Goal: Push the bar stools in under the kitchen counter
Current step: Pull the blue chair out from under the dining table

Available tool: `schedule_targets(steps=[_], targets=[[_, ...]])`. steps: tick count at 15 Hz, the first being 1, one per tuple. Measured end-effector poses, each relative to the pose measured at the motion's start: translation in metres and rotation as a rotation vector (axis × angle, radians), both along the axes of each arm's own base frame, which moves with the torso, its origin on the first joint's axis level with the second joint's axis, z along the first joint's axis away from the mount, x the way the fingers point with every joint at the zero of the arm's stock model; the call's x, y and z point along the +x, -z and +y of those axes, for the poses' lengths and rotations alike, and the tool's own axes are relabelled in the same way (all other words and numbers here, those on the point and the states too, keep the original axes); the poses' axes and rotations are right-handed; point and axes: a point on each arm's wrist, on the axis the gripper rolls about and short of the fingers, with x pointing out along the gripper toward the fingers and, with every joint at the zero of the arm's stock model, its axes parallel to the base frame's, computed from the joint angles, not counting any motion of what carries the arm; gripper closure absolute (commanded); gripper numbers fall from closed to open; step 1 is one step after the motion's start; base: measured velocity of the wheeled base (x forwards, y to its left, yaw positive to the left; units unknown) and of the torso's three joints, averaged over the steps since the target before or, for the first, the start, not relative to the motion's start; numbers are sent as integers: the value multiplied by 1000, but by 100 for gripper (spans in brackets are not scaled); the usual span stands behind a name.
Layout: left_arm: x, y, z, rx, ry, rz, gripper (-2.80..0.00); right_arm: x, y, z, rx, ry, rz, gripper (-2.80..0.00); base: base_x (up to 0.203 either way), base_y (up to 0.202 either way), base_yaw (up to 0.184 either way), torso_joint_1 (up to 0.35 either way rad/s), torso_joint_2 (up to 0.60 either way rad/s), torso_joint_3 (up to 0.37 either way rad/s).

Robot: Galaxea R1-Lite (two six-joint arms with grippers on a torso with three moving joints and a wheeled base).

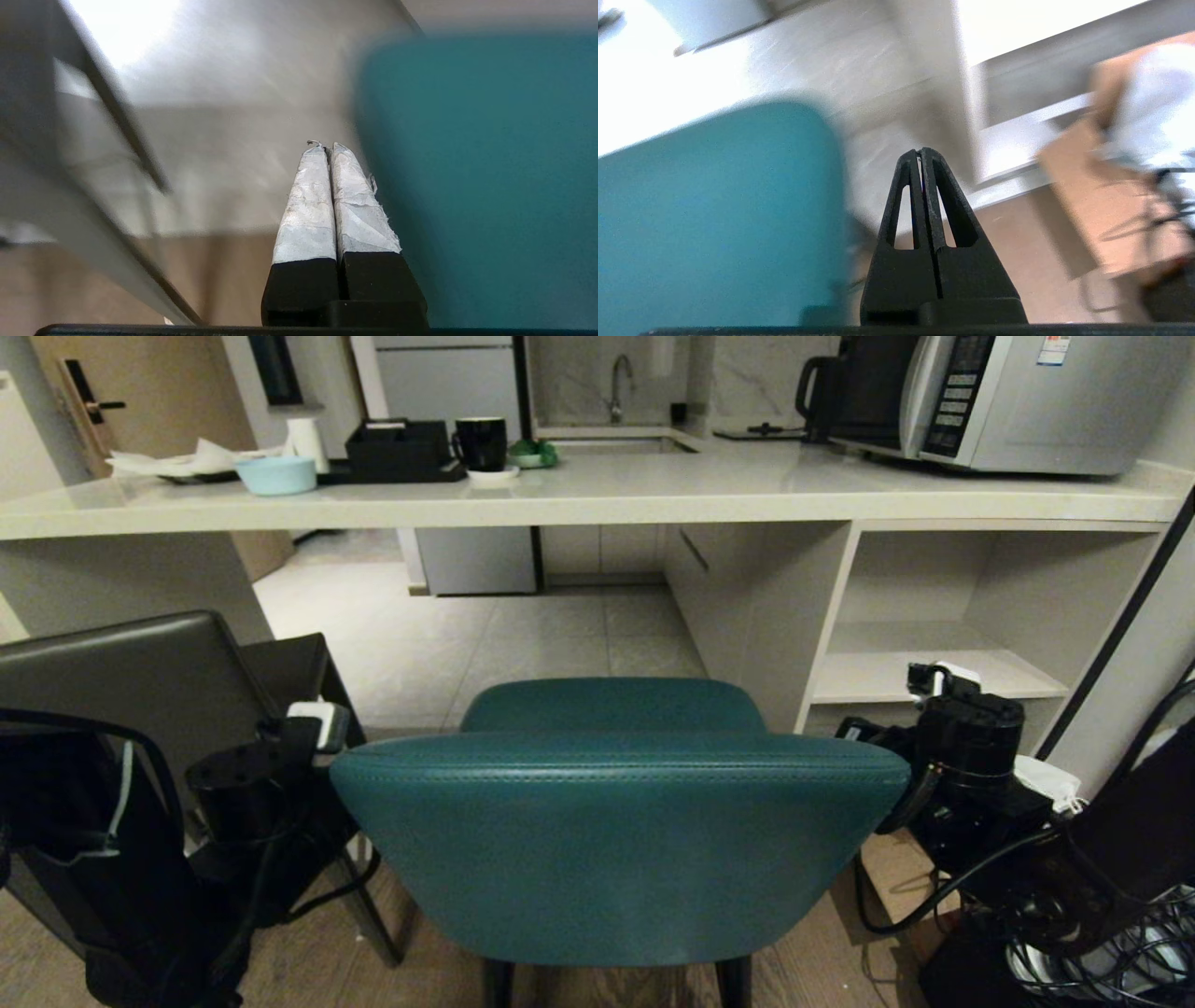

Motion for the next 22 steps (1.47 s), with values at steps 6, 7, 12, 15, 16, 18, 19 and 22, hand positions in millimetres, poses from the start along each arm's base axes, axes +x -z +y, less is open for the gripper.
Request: schedule_targets(steps=[6, 7, 12, 15, 16, 18, 19, 22], targets=[[-13, -5, 21, -2, -31, 10, 0, -16, -4, -27, -11, 55, 19, 0, 0, 0, 0, 0, 0, 0], [-22, -6, 20, -4, 5, 26, 0, -26, -2, -28, -17, 47, 37, 0, 0, 0, 0, 0, 0, 0], [-31, -18, 5, -16, 90, -13, 0, -89, -12, -32, -94, -26, 64, 0, 0, 0, 0, 0, 0, 0], [-27, -21, -11, -9, 139, -38, 0, -128, -17, -11, -122, -187, 72, 0, 0, 0, 0, 0, 0, 0], [-26, -21, -18, -9, 151, -41, 0, -140, -18, -2, -129, -254, 80, 0, 0, 0, 0, 0, 0, 0], [-28, -21, -27, -9, 175, -45, 0, -161, -20, 14, -138, -385, 81, 0, 0, 0, 0, 0, 0, 0], [-28, -21, -30, -10, 185, -45, 0, -169, -21, 21, -144, -442, 82, 0, 0, 0, 0, 0, 0, 0], [-28, -21, -32, -11, 189, -44, 0, -174, -26, 33, -141, -495, 79, 0, 0, 0, 0, 0, 0, 0]])
